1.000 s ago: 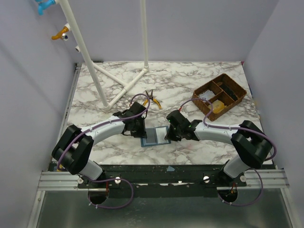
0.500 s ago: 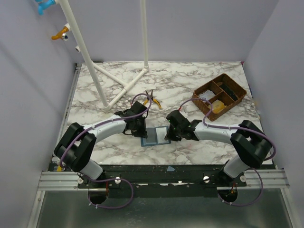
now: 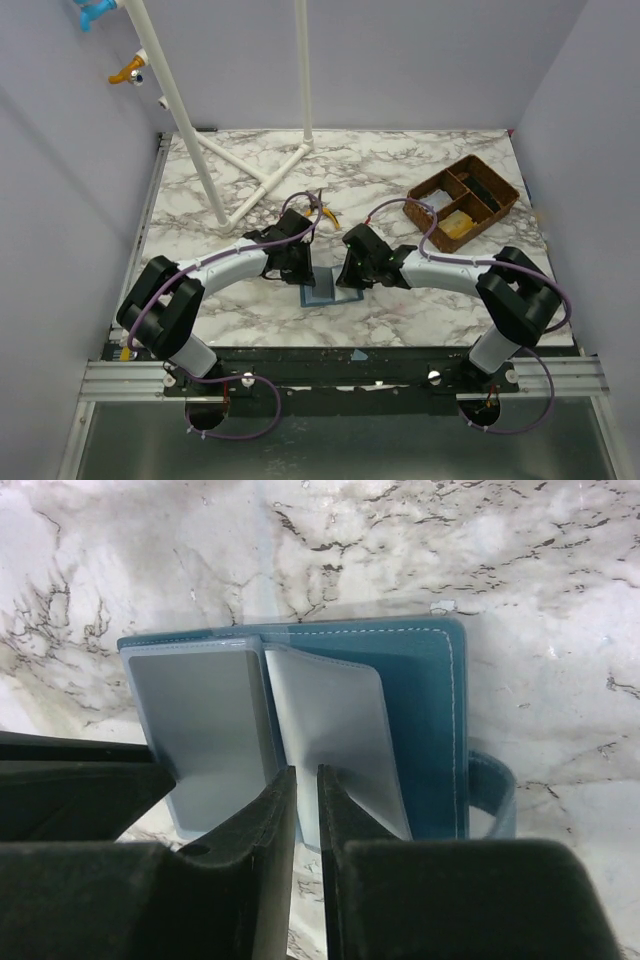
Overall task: Take the credit cards out of the card holder
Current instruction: Open the card holder at the center of the board.
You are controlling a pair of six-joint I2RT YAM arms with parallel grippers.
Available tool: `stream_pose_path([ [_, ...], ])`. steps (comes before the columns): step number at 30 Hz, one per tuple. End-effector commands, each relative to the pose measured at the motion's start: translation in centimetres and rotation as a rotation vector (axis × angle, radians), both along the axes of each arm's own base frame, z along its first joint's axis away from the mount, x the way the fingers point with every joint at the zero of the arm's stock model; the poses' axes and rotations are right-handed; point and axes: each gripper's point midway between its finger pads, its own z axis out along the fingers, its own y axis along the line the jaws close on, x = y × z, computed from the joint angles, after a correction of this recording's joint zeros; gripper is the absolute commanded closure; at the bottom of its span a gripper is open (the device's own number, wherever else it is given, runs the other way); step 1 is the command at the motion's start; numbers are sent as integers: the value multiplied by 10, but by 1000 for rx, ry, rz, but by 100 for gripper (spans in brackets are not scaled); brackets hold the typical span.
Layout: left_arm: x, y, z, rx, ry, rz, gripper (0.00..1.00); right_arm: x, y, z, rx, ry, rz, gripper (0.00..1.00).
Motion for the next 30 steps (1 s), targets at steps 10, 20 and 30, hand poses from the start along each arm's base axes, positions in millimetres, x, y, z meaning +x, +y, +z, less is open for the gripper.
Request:
stream_pose_path([
  [10,6,-27,26,-100,-29,-54,82,2,-3,3,-9,1,-8,76],
  [20,8,-46,40,-142,-40,-86,82,7,-12,24,-19,-48,-50,67],
  [30,5,-70,44,-168,-28,-131,80,6,-35,33,-75,-75,-111,67],
])
